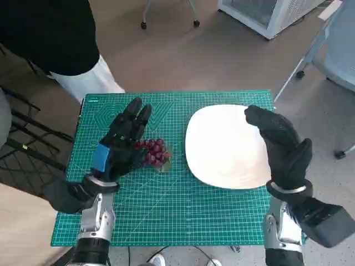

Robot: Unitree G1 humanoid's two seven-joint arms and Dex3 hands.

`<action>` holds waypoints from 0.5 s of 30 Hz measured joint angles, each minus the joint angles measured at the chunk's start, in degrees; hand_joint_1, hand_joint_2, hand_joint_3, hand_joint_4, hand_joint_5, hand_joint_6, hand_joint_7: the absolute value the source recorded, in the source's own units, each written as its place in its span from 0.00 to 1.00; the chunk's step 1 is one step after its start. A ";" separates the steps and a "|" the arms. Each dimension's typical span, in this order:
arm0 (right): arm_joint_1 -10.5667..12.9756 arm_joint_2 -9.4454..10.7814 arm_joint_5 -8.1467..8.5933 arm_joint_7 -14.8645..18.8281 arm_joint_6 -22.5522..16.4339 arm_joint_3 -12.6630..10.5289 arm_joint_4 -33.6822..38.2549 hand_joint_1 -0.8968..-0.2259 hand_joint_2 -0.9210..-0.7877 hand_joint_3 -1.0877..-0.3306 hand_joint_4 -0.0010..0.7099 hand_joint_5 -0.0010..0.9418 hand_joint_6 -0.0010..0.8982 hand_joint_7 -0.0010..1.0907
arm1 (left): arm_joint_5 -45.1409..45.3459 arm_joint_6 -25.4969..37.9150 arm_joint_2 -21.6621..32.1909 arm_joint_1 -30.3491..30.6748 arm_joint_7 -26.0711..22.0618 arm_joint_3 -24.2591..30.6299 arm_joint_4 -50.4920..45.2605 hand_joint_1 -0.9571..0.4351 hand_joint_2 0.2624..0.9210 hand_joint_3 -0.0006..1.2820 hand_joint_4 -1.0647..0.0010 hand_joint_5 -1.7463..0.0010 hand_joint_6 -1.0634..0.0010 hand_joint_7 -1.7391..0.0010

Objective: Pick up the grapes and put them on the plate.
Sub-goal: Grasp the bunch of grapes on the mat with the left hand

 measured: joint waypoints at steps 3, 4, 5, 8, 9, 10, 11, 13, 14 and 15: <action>0.04 0.01 0.00 0.00 0.00 0.00 0.00 0.39 0.00 0.52 0.41 0.00 0.14 0.24 | 0.00 0.00 -0.01 0.00 0.03 0.00 -0.04 0.28 1.00 0.26 0.84 1.00 0.70 1.00; 0.06 0.01 0.00 0.00 0.00 0.00 0.00 0.39 0.00 0.52 0.41 0.00 0.14 0.24 | 0.00 0.00 -0.01 0.01 0.05 0.00 -0.06 0.28 1.00 0.26 0.84 1.00 0.70 1.00; 0.08 0.01 0.00 0.00 0.00 0.01 0.00 0.39 0.00 0.52 0.41 0.00 0.14 0.24 | 0.00 0.00 -0.02 0.01 0.08 0.00 -0.09 0.28 1.00 0.26 0.84 1.00 0.70 1.00; 0.12 0.01 -0.01 0.00 0.00 0.02 0.00 0.38 0.00 0.52 0.41 0.00 0.14 0.24 | 0.00 0.00 -0.03 0.04 0.19 0.00 -0.17 0.28 1.00 0.26 0.84 1.00 0.70 1.00; 0.13 0.01 -0.02 0.00 0.00 0.02 -0.01 0.38 0.00 0.52 0.41 0.00 0.14 0.24 | 0.00 0.00 -0.03 0.05 0.23 0.00 -0.20 0.28 1.00 0.26 0.84 1.00 0.70 1.00; 0.14 0.01 -0.03 0.00 0.00 0.02 -0.01 0.38 0.00 0.52 0.41 0.00 0.14 0.24 | 0.00 0.00 -0.03 0.07 0.28 -0.01 -0.25 0.28 1.00 0.26 0.84 1.00 0.70 1.00; 0.16 0.02 -0.03 -0.01 0.00 0.03 -0.02 0.37 0.00 0.52 0.41 0.00 0.14 0.24 | 0.00 0.00 -0.04 0.11 0.32 -0.01 -0.31 0.28 1.00 0.26 0.84 1.00 0.70 1.00; 0.20 0.02 -0.05 -0.01 0.00 0.03 -0.03 0.37 0.00 0.52 0.41 0.00 0.14 0.24 | 0.00 0.00 -0.04 0.22 0.37 -0.02 -0.44 0.28 1.00 0.26 0.84 1.00 0.70 1.00; 0.22 0.02 -0.07 -0.01 -0.01 0.03 -0.03 0.36 0.00 0.52 0.41 0.00 0.14 0.24 | 0.00 0.00 -0.04 0.29 0.39 -0.03 -0.50 0.28 1.00 0.27 0.84 1.00 0.70 1.00; 0.24 0.02 -0.09 -0.01 -0.01 0.03 -0.04 0.36 0.00 0.52 0.41 0.00 0.14 0.24 | 0.00 0.00 -0.04 0.35 0.39 -0.03 -0.55 0.28 1.00 0.27 0.84 1.00 0.70 1.00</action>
